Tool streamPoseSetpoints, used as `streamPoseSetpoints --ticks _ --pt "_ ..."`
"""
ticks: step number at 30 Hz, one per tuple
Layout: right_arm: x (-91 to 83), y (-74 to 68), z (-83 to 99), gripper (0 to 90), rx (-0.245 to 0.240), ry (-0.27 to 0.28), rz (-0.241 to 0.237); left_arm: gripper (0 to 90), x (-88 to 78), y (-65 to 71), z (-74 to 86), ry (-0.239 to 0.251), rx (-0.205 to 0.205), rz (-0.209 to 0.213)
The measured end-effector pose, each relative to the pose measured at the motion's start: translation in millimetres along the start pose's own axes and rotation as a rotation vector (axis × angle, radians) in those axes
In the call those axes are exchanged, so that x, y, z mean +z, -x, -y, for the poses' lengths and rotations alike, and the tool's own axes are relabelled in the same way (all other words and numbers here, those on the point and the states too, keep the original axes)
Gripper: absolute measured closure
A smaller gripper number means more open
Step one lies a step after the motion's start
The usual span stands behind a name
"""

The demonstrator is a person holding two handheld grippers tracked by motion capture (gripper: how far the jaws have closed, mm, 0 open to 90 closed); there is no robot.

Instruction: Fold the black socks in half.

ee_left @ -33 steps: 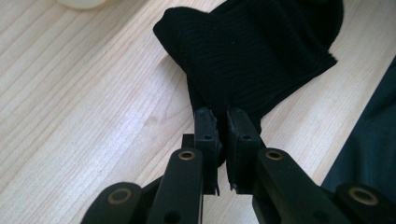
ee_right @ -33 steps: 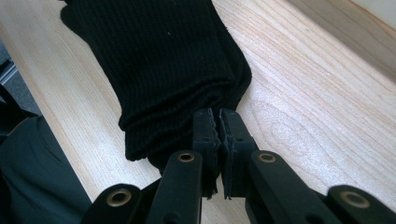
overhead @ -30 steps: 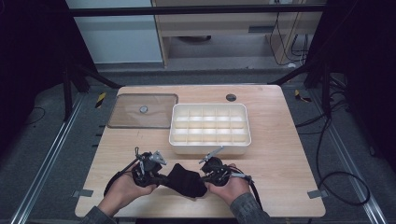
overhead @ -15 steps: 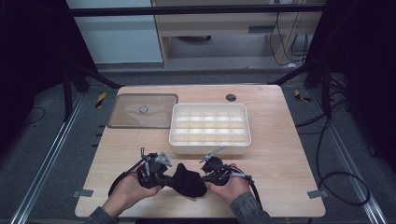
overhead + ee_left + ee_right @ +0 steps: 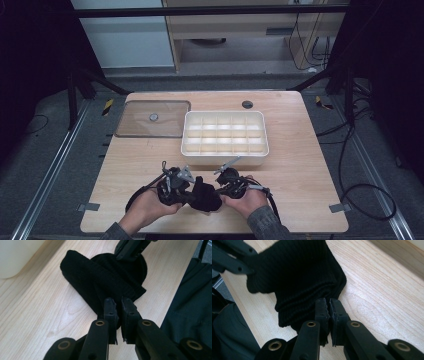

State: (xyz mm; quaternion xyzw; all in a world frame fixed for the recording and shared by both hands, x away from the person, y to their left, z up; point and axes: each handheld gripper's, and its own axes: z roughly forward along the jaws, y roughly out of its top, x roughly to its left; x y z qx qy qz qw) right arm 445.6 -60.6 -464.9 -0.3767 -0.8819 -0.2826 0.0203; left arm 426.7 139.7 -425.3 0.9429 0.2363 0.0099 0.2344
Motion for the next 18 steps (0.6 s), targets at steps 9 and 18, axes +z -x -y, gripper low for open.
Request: streamPoseSetpoints --ticks 9,18 --pt "1.4 1.3 2.5 86.0 0.02 0.005 -0.001 83.5 5.0 10.9 -7.8 0.016 0.024 0.015" --pt "2.8 4.6 5.3 86.0 0.043 0.017 -0.009 83.5 5.2 14.0 -11.1 0.034 0.029 0.024"
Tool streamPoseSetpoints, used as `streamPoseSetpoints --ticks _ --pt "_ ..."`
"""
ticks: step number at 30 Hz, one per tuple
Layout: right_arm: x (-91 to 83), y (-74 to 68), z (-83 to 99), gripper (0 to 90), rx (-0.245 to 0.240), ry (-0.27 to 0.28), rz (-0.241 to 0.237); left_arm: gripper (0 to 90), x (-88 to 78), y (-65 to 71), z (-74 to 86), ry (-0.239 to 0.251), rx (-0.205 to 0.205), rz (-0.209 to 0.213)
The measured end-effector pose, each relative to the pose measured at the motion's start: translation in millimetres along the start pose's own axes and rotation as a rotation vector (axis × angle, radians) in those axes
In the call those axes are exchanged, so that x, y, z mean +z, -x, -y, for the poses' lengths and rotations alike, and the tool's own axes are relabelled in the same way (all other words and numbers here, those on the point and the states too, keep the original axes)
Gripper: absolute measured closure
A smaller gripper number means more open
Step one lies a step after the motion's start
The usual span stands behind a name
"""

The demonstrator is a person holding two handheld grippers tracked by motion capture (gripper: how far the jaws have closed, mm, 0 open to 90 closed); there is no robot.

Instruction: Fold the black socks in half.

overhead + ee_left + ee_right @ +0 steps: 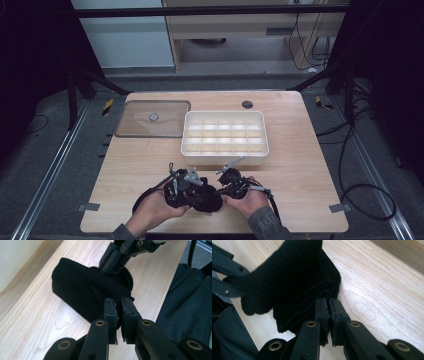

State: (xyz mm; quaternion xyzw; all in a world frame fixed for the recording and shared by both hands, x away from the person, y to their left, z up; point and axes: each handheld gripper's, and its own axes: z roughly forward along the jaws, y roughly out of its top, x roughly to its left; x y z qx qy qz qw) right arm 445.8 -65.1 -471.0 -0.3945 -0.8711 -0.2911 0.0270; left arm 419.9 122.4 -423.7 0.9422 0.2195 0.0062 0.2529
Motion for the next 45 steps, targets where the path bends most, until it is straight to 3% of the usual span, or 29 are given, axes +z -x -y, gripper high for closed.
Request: streamPoseSetpoints --ticks 10,18,19,29,45 --pt "1.7 4.9 3.6 84.3 0.019 0.009 -0.015 83.5 20.3 8.7 -0.8 -0.004 0.002 0.03" --pt "-6.8 8.3 6.5 75.8 0.01 0.028 -0.004 83.5 28.3 11.2 -5.6 -0.013 0.006 0.039" --pt "-11.9 8.8 7.8 74.1 0.01 0.037 -0.001 83.4 30.7 11.5 -6.6 -0.006 0.003 0.059" --pt "-30.3 19.6 18.8 71.8 0.027 0.058 0.02 83.3 37.3 12.4 -13.7 -0.025 0.003 0.039" --pt "-36.8 28.7 24.3 71.8 0.043 0.063 0.033 83.2 44.3 14.5 -20.1 -0.04 0.008 0.042"
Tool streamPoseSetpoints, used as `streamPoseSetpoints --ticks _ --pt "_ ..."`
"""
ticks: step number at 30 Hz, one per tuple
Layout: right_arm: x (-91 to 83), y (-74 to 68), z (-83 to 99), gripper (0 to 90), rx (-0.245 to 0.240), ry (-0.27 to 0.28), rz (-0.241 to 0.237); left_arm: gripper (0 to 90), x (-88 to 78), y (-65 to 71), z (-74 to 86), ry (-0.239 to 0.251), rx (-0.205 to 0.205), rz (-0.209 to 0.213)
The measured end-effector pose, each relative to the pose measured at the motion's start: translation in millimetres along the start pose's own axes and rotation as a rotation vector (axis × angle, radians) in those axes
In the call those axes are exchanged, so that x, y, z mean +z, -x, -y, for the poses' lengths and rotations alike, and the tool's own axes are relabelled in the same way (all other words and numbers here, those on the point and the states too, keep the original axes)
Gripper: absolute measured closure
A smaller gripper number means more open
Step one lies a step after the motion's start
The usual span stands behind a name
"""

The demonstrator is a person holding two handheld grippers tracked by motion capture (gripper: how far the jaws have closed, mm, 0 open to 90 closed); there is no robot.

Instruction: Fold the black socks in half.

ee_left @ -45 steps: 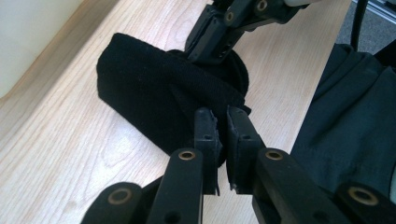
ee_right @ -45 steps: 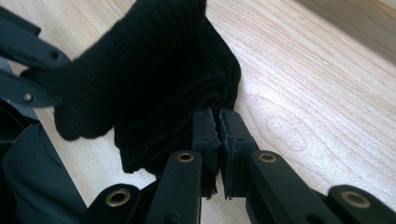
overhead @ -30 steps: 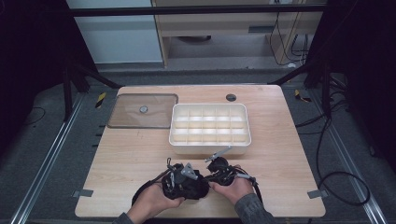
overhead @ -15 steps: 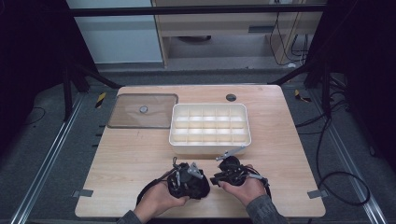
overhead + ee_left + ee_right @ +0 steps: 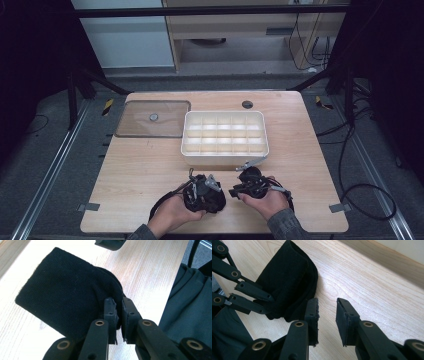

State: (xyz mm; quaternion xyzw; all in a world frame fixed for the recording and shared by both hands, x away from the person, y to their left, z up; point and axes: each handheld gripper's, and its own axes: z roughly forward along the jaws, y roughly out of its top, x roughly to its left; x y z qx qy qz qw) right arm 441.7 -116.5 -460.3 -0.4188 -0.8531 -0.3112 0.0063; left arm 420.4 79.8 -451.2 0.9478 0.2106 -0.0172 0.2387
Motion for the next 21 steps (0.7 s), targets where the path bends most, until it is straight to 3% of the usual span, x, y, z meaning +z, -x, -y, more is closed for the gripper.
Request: streamPoseSetpoints --ticks 11,21 --pt "-0.6 2.3 2.3 72.0 0.008 -0.002 -0.001 83.2 6.0 0.5 -2.8 0.009 -0.009 0.033" --pt "-4.0 3.9 3.5 71.8 0.012 -0.006 0.005 83.2 14.1 6.2 -7.3 0.004 0.006 0.031"
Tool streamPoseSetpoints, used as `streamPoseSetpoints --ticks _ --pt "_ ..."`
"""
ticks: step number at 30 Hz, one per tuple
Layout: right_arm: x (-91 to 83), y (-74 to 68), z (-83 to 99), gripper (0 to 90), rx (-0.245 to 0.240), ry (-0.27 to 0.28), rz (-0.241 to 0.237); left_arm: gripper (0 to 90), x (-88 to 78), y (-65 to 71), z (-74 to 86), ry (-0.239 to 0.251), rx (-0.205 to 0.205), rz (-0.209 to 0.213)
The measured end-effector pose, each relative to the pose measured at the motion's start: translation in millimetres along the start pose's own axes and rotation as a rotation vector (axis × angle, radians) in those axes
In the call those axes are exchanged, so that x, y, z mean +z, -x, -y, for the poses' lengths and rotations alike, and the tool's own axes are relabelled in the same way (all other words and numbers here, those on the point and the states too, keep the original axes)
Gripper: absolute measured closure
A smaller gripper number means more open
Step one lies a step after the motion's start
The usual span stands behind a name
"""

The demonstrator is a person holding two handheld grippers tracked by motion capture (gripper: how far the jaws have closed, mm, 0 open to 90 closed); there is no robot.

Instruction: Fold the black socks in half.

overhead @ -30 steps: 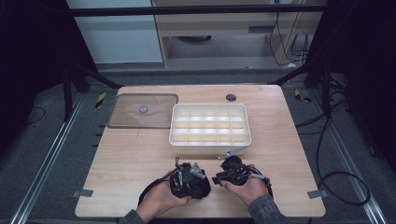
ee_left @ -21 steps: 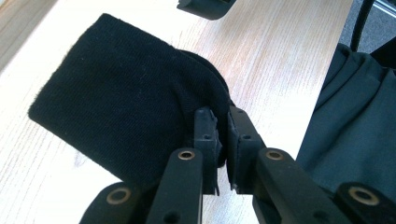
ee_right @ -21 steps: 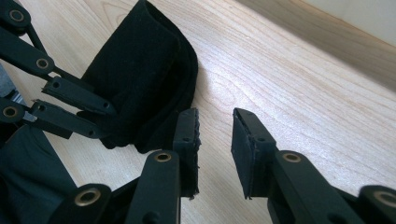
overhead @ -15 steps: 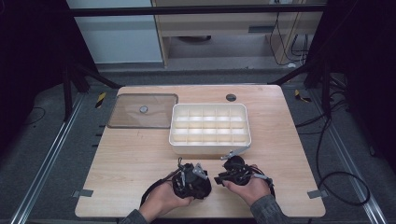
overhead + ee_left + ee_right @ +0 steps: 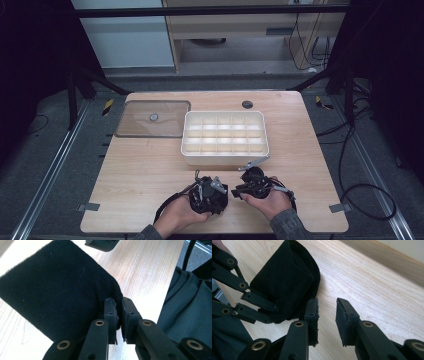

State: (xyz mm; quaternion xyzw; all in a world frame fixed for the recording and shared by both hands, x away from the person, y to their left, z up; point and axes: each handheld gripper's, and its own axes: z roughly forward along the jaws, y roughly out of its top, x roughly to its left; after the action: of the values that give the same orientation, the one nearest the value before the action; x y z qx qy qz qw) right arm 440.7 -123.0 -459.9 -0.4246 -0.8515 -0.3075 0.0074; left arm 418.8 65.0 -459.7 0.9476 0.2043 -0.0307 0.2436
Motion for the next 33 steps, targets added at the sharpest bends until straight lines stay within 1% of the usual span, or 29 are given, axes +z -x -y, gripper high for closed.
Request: streamPoseSetpoints --ticks 2,5,6,8,13,15,16,18,20,22,23,27,28,31,33 --pt "-0.7 1.4 0.0 71.8 -0.001 0.003 0.004 83.1 0.9 0.0 -0.8 -0.003 0.007 0.002" --pt "-1.2 3.4 0.6 71.6 0.001 0.006 0.004 83.1 0.9 -0.8 -0.6 0.003 -0.001 0.005" --pt "-2.0 3.3 1.0 71.6 0.009 0.004 0.001 83.1 0.6 -0.9 -0.4 0.004 -0.002 0.002" --pt "-3.7 4.1 1.4 71.6 0.0 0.014 0.003 83.1 0.3 -1.1 -0.3 0.004 0.001 0.0" --pt "-7.5 4.5 1.8 71.2 0.011 0.02 0.007 82.6 -1.3 -0.5 0.2 0.004 0.0 -0.008" --pt "-7.0 5.3 1.8 71.0 0.003 0.019 0.007 82.5 -1.8 -1.1 0.9 0.006 -0.007 -0.008" --pt "-6.6 5.6 1.7 70.9 0.002 0.02 0.007 82.6 -1.9 -2.1 1.0 0.008 -0.003 -0.008" --pt "-6.4 5.2 1.2 70.5 0.008 0.017 0.008 82.6 -1.6 -2.7 1.4 0.012 -0.014 -0.005" --pt "-6.1 4.9 0.8 70.4 0.009 0.016 0.004 82.6 -1.8 -2.6 1.4 0.011 -0.014 -0.006" --pt "-5.7 4.5 0.5 70.3 0.009 0.018 0.003 82.6 -1.4 -2.5 1.5 0.011 -0.005 -0.007" --pt "-5.3 4.8 0.5 70.3 0.001 0.021 0.005 82.6 -1.3 -2.4 1.6 0.011 -0.004 -0.008" --pt "-5.8 3.9 0.5 70.0 0.009 0.022 0.004 82.6 -0.7 -2.7 1.8 0.011 -0.007 -0.005" --pt "-5.9 4.3 0.6 69.9 0.006 0.022 0.004 82.6 -0.2 -2.0 2.1 0.014 -0.013 -0.004" --pt "-6.3 4.6 0.9 69.8 0.005 0.02 0.005 82.6 0.4 -1.4 2.0 0.01 -0.008 -0.007" --pt "-6.1 4.8 1.2 69.7 0.005 0.019 0.004 82.7 1.7 -1.5 2.3 0.012 -0.009 -0.001"
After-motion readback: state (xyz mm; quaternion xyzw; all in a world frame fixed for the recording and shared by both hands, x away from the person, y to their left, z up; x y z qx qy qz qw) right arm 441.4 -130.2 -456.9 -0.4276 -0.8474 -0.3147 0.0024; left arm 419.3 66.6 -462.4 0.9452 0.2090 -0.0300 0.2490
